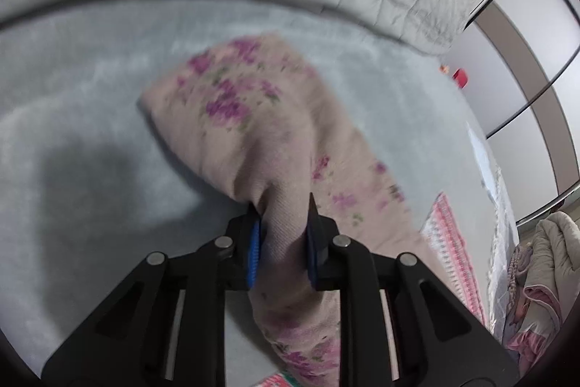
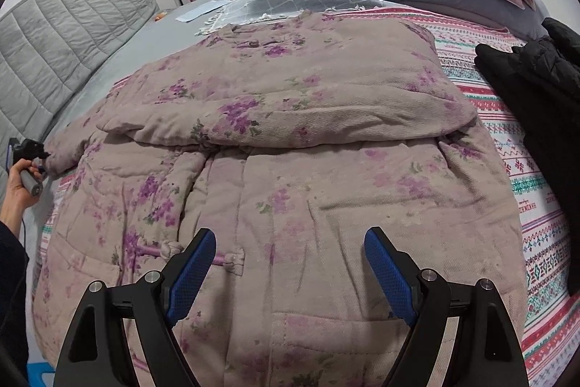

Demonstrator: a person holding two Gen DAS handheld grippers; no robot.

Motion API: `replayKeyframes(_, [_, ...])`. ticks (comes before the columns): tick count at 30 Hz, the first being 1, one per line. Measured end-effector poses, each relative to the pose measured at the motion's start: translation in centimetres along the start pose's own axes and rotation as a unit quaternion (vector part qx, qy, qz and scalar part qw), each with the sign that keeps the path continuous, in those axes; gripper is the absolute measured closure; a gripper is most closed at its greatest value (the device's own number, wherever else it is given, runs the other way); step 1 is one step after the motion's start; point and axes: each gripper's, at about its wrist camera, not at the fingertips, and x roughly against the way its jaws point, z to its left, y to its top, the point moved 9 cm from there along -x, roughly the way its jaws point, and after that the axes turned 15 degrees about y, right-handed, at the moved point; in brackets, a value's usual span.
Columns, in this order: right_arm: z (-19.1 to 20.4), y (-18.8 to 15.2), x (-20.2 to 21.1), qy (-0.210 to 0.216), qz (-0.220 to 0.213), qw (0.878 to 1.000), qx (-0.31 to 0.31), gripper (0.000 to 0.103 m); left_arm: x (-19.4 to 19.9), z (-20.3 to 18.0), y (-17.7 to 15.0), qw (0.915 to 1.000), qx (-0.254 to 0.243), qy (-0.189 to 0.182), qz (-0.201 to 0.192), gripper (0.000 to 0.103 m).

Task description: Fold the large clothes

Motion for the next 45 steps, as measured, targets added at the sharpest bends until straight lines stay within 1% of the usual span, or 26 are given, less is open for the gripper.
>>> replayKeyframes(3, [-0.4, 0.0, 0.0, -0.005, 0.000, 1.000, -0.004, 0.018, 3.2, -0.9, 0.9, 0.9993, 0.013, -0.025, -0.025, 0.083])
replayKeyframes(7, [-0.6, 0.1, 0.4, -0.014, -0.002, 1.000, -0.001, 0.018, 9.2, -3.3, 1.5, 0.9963, 0.002, -0.059, -0.063, 0.083])
replayKeyframes(9, [-0.9, 0.2, 0.5, -0.023, -0.003, 1.000, 0.000, 0.018, 13.2, -5.4, 1.2, 0.9917, -0.022, -0.083, -0.095, 0.083])
replayKeyframes(11, [-1.3, 0.2, 0.5, -0.028, -0.002, 1.000, -0.003, 0.018, 17.9, -8.1, -0.2, 0.9830, -0.060, -0.112, -0.132, 0.083])
replayKeyframes(13, [-1.5, 0.2, 0.5, -0.026, 0.000, 1.000, -0.008, 0.018, 23.3, -11.6, -3.0, 0.9683, -0.110, -0.150, -0.167, 0.083])
replayKeyframes(14, [-1.6, 0.2, 0.5, -0.025, 0.001, 1.000, -0.010, 0.018, 25.3, -12.7, -4.4, 0.9615, -0.132, -0.163, -0.178, 0.083])
replayKeyframes(15, [-1.7, 0.2, 0.6, -0.025, 0.000, 1.000, -0.013, 0.018, 27.6, -14.3, -6.4, 0.9523, -0.159, -0.180, -0.189, 0.083])
replayKeyframes(16, [-1.9, 0.3, 0.7, -0.024, -0.001, 1.000, -0.015, 0.018, 30.4, -16.1, -9.4, 0.9384, -0.194, -0.201, -0.203, 0.083])
replayKeyframes(17, [-2.0, 0.3, 0.7, -0.022, -0.001, 1.000, -0.018, 0.018, 32.0, -17.4, -11.6, 0.9285, -0.218, -0.214, -0.212, 0.083])
replayKeyframes(18, [-2.0, 0.3, 0.7, -0.021, -0.002, 1.000, -0.021, 0.018, 33.8, -18.8, -14.4, 0.9163, -0.245, -0.229, -0.219, 0.082])
replayKeyframes(19, [-2.2, 0.4, 0.8, -0.017, -0.004, 0.999, -0.028, 0.018, 34.8, -19.6, -16.5, 0.9081, -0.262, -0.241, -0.221, 0.081])
replayKeyframes(20, [-2.3, 0.5, 0.7, -0.015, -0.005, 0.999, -0.032, 0.018, 35.7, -20.9, -19.9, 0.8975, -0.287, -0.257, -0.215, 0.079])
replayKeyframes(21, [-2.6, 0.5, 0.8, -0.011, -0.006, 0.999, -0.039, 0.018, 35.9, -21.7, -22.6, 0.8904, -0.307, -0.266, -0.206, 0.078])
replayKeyframes(23, [-3.1, 0.6, 0.7, -0.003, -0.006, 0.998, -0.054, 0.018, 35.2, -23.7, -29.7, 0.8728, -0.363, -0.273, -0.179, 0.072])
replayKeyframes(24, [-3.8, 0.7, 0.7, 0.004, -0.007, 0.998, -0.070, 0.018, 34.3, -24.5, -33.1, 0.8635, -0.393, -0.270, -0.165, 0.070])
replayKeyframes(25, [-4.2, 0.7, 0.7, 0.007, -0.008, 0.997, -0.080, 0.018, 32.9, -25.3, -37.4, 0.8523, -0.430, -0.259, -0.147, 0.070])
replayKeyframes(26, [-5.2, 0.9, 0.9, 0.013, -0.012, 0.995, -0.101, 0.018, 31.9, -25.7, -39.9, 0.8459, -0.451, -0.251, -0.135, 0.069])
replayKeyframes(29, [-7.6, 1.2, 1.5, 0.019, -0.030, 0.988, -0.149, 0.018, 29.3, -25.4, -48.9, 0.8205, -0.513, -0.236, -0.087, 0.069])
replayKeyframes(30, [-8.2, 1.3, 1.7, 0.021, -0.034, 0.986, -0.162, 0.018, 28.8, -25.1, -50.8, 0.8142, -0.526, -0.233, -0.078, 0.069])
replayKeyframes(31, [-9.0, 1.3, 2.0, 0.027, -0.040, 0.982, -0.181, 0.018, 29.1, -24.7, -51.8, 0.8111, -0.534, -0.223, -0.088, 0.068])
replayKeyframes(32, [-9.6, 1.3, 2.2, 0.033, -0.044, 0.979, -0.195, 0.018, 29.4, -24.5, -52.0, 0.8045, -0.541, -0.217, -0.113, 0.062])
replayKeyframes(34, [-10.3, 1.3, 2.5, 0.046, -0.049, 0.974, -0.215, 0.018, 30.2, -24.0, -52.3, 0.7921, -0.553, -0.225, -0.130, 0.058])
replayKeyframes(36, [-10.5, 1.4, 2.7, 0.056, -0.049, 0.972, -0.222, 0.018, 30.6, -23.2, -52.0, 0.7863, -0.558, -0.236, -0.119, 0.058])
replayKeyframes(38, [-10.5, 1.4, 2.8, 0.059, -0.047, 0.972, -0.221, 0.018, 31.1, -23.1, -51.5, 0.7836, -0.561, -0.244, -0.105, 0.055])
replayKeyframes(42, [-10.2, 1.4, 2.9, 0.066, -0.044, 0.973, -0.219, 0.018, 31.5, -22.1, -51.2, 0.7917, -0.546, -0.264, -0.071, 0.054])
replayKeyframes(45, [-10.4, 1.4, 2.9, 0.067, -0.043, 0.972, -0.222, 0.018, 31.2, -21.6, -51.9, 0.7920, -0.550, -0.261, -0.052, 0.051])
